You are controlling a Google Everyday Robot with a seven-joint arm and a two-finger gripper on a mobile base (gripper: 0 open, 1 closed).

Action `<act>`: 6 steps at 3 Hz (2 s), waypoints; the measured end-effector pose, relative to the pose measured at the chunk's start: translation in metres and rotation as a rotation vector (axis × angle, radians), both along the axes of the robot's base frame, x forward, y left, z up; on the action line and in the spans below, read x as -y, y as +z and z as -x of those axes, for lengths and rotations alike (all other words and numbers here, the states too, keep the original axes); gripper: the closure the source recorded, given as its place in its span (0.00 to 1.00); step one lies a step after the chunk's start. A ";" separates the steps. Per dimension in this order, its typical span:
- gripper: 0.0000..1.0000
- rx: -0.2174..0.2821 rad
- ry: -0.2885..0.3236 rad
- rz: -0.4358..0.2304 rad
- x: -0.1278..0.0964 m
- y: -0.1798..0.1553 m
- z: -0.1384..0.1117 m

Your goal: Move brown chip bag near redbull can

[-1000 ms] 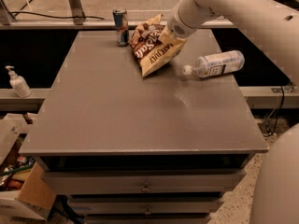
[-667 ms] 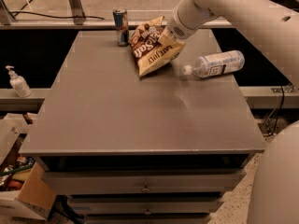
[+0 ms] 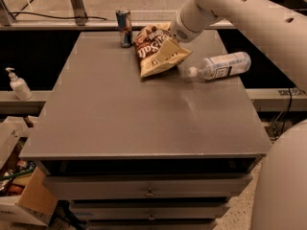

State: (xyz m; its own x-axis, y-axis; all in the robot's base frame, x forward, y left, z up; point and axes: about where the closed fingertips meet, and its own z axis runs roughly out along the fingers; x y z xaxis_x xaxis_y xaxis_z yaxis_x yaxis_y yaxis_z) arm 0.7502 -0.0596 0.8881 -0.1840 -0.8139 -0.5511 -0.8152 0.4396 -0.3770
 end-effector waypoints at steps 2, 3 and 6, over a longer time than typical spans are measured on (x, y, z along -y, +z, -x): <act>0.00 0.025 -0.030 -0.053 0.021 0.021 0.002; 0.00 0.054 -0.030 -0.124 0.041 0.047 0.009; 0.00 0.110 0.007 -0.293 0.084 0.079 0.015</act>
Offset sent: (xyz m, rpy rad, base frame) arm -0.0066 -0.0536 0.0561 0.1287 -0.0672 -0.0757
